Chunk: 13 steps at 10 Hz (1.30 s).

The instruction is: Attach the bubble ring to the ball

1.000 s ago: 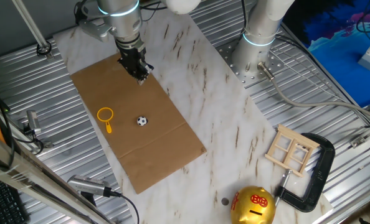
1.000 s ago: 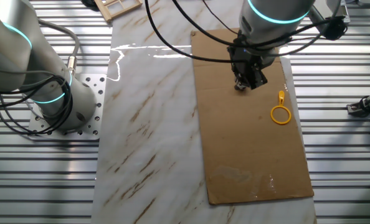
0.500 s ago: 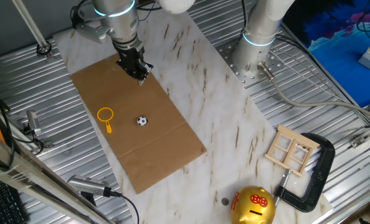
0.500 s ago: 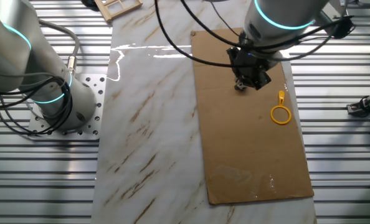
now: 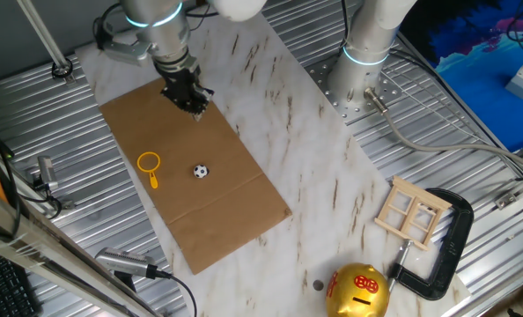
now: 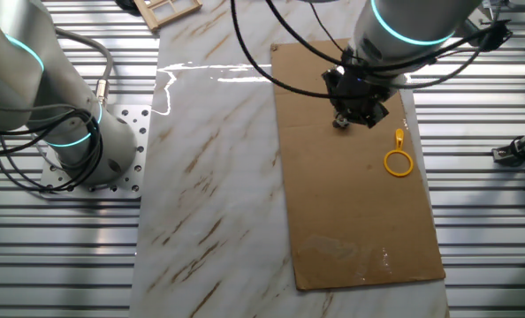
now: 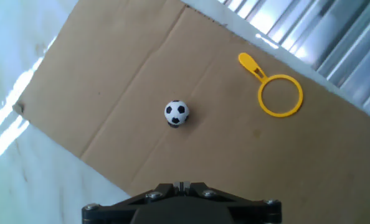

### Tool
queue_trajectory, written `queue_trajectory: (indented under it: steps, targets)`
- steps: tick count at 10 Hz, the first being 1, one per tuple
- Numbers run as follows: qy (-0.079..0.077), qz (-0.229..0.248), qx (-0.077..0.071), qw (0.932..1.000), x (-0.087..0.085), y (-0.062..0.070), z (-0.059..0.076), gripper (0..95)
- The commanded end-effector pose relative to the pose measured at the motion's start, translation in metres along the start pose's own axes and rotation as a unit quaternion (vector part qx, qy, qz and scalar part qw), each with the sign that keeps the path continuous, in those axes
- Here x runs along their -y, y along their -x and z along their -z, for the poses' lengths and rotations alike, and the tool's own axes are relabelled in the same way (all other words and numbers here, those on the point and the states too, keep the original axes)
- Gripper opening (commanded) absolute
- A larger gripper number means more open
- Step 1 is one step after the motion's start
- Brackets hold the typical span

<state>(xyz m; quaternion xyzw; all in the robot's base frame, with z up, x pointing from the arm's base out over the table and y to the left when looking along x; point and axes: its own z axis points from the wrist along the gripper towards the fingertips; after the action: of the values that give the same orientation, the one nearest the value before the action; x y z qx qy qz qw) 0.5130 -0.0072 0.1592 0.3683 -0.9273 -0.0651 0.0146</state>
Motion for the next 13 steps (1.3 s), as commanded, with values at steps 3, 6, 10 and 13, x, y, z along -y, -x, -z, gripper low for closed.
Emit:
queue_trajectory:
  steps: [3,6,10,13]
  targets:
    - [0.01,0.036,-0.005,0.9993,0.049,0.022,-0.01,0.0]
    - [0.013,0.06,-0.005,0.9981,0.082,0.035,-0.026,0.0]
    - [0.013,0.074,-0.008,0.9971,0.101,0.054,-0.044,0.0]
    - [0.015,0.078,-0.018,0.9967,0.103,0.057,-0.047,0.0]
